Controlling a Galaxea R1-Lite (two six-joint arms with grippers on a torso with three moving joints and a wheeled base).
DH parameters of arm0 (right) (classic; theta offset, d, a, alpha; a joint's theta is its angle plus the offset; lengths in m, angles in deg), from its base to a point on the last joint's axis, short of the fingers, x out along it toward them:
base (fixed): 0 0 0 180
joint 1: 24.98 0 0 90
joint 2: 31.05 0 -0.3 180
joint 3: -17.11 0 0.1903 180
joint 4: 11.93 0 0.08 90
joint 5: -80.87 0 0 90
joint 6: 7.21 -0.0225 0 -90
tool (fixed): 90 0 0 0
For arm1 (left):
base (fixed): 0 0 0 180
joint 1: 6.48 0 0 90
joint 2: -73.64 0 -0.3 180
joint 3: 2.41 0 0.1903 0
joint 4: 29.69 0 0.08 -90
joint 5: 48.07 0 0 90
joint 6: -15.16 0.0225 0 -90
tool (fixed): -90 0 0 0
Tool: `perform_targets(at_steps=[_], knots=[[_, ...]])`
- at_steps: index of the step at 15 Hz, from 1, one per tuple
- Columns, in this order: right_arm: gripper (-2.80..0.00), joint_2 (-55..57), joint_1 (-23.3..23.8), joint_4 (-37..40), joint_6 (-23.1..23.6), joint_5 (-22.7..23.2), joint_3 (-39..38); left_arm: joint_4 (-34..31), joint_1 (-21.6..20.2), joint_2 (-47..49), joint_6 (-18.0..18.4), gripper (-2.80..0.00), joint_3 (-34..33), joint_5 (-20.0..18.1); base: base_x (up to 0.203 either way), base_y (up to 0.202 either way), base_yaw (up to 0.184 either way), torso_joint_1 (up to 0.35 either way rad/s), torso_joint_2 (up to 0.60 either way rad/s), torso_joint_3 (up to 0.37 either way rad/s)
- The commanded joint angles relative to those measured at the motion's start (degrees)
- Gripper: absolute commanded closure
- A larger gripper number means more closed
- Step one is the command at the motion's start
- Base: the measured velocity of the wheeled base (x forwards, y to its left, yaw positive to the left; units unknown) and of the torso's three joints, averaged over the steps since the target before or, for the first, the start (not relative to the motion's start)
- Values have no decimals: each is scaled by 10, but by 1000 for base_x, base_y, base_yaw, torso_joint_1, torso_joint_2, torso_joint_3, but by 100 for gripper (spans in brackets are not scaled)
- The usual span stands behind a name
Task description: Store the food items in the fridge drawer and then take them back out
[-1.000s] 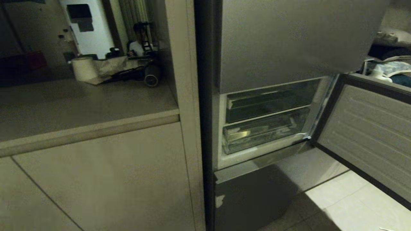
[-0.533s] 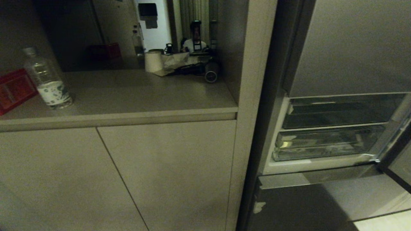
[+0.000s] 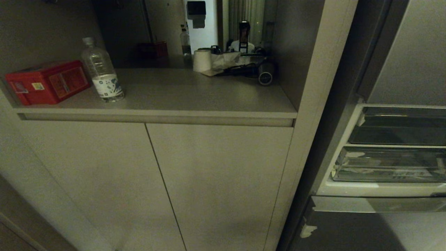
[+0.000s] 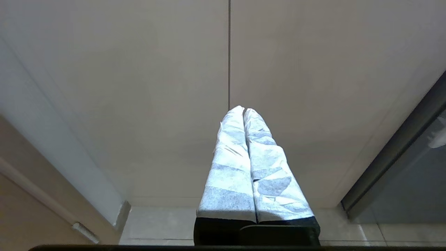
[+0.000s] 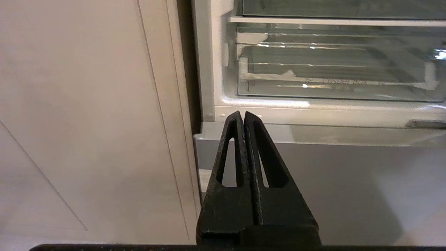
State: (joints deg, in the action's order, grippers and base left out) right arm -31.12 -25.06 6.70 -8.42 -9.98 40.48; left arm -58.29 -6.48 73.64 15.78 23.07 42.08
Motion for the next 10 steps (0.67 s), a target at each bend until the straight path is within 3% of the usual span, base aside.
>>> perform_targets(at_steps=[1, 10], knots=[[0, 0, 0, -1, 0, 0, -18, 0, 0, 0, 0, 0, 0, 0, 0, 0, 0, -144, 324, 192], [0, 0, 0, -1, 0, 0, -18, 0, 0, 0, 0, 0, 0, 0, 0, 0, 0, -171, 405, 230]])
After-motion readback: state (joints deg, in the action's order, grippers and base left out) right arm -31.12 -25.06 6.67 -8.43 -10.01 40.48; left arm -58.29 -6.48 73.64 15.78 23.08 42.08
